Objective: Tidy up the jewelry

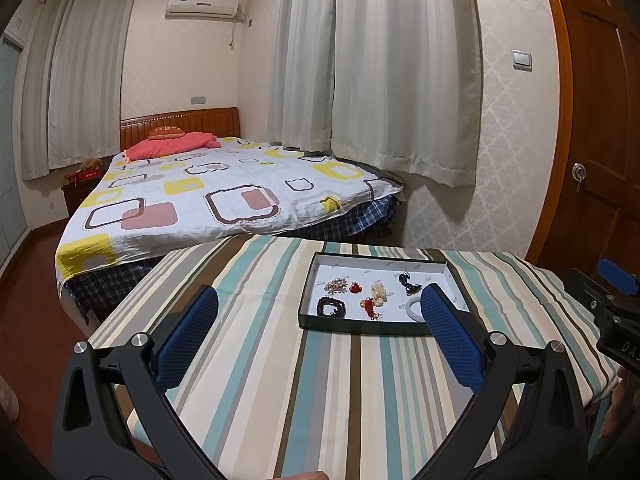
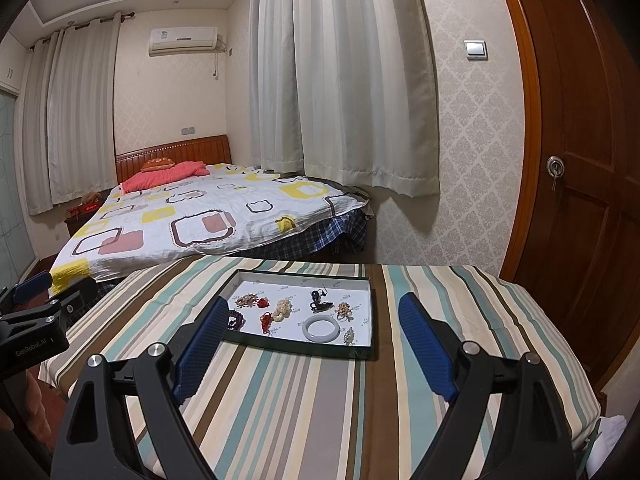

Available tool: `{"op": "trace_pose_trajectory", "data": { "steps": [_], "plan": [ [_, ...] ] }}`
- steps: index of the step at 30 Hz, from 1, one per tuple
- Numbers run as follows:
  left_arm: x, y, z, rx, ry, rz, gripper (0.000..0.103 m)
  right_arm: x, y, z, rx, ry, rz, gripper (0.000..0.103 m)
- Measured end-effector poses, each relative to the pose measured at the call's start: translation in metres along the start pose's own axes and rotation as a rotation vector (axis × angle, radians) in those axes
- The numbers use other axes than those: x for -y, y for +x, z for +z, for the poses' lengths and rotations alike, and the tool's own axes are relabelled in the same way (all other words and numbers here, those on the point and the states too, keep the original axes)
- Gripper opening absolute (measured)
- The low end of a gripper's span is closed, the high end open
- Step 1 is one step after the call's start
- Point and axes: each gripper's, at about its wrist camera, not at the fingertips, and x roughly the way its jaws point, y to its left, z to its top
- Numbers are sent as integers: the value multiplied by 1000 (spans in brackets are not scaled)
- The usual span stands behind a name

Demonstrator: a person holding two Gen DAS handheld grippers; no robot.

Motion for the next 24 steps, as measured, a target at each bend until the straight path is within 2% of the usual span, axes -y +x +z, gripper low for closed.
{"op": "trace_pose_trajectory", "data": {
  "steps": [12, 24],
  "plan": [
    [6, -1, 3, 11, 19, -12, 99, -3, 0, -3, -5, -2, 1, 84],
    [5, 2, 5, -1, -10, -25, 99, -2, 4, -8, -16, 2, 2, 84]
  ]
}}
